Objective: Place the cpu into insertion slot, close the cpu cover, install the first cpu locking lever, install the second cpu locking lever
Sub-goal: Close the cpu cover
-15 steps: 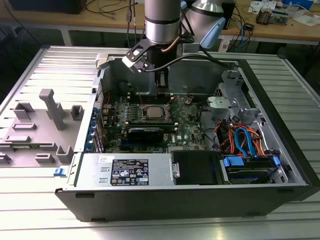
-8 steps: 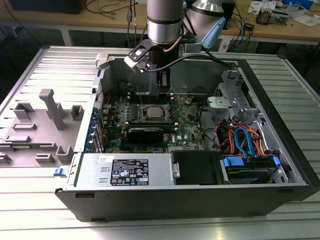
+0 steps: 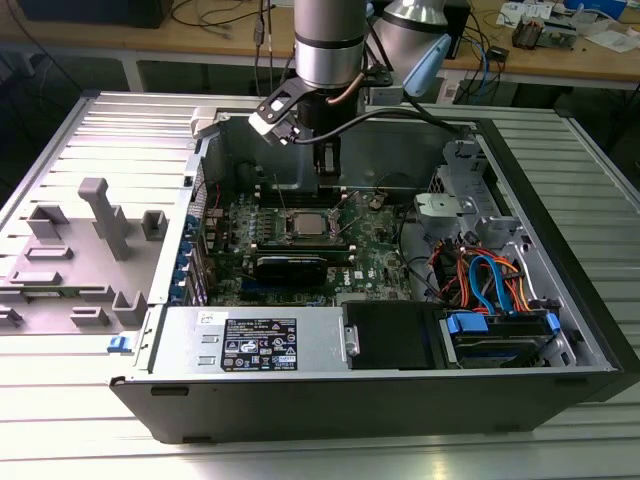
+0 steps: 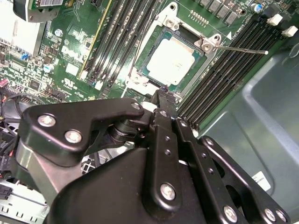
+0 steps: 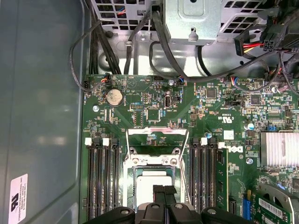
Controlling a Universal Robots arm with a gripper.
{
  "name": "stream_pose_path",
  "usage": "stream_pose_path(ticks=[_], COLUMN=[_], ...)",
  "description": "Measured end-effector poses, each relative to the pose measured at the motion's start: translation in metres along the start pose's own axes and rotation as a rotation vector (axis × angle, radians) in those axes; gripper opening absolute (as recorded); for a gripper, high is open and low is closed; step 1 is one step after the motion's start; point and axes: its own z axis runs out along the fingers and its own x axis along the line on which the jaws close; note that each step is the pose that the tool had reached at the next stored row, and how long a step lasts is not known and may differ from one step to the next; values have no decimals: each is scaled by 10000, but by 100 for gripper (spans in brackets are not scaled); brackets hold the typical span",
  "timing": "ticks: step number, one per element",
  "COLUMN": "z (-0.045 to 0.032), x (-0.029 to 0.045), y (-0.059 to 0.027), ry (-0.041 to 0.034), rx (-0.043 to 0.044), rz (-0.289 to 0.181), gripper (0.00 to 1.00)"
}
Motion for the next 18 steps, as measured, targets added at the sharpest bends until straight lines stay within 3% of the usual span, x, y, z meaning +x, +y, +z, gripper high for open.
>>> stream_pose_path(ticks=[12, 18], z=[-13, -8], x=[-2, -3], y=[72, 193], ry=[-6, -18], rx=[-1, 1], rz=[-2, -2], gripper=[11, 11])
